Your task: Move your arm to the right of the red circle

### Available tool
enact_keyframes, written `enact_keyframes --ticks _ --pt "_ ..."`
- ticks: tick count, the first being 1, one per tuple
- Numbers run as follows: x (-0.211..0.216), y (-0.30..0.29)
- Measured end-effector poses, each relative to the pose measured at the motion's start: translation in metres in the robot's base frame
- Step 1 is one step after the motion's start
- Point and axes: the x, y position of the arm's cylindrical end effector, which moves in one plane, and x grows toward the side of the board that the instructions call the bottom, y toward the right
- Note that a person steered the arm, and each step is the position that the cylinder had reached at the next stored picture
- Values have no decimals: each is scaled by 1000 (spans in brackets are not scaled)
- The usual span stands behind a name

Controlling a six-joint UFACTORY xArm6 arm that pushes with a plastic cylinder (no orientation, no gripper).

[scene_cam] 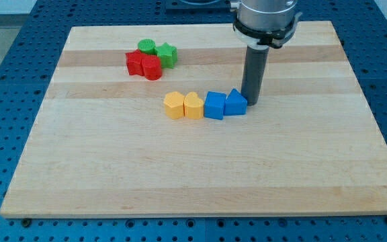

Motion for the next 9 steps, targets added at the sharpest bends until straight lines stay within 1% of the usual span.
enact_keyframes --ticks 1,2,3,5,6,7,8,9 --pt "0 -2" --pt "2 26" --pt "10 76" --pt "10 86" --pt "2 98" --pt "-43 144" --pt "-78 122" --pt "-75 50"
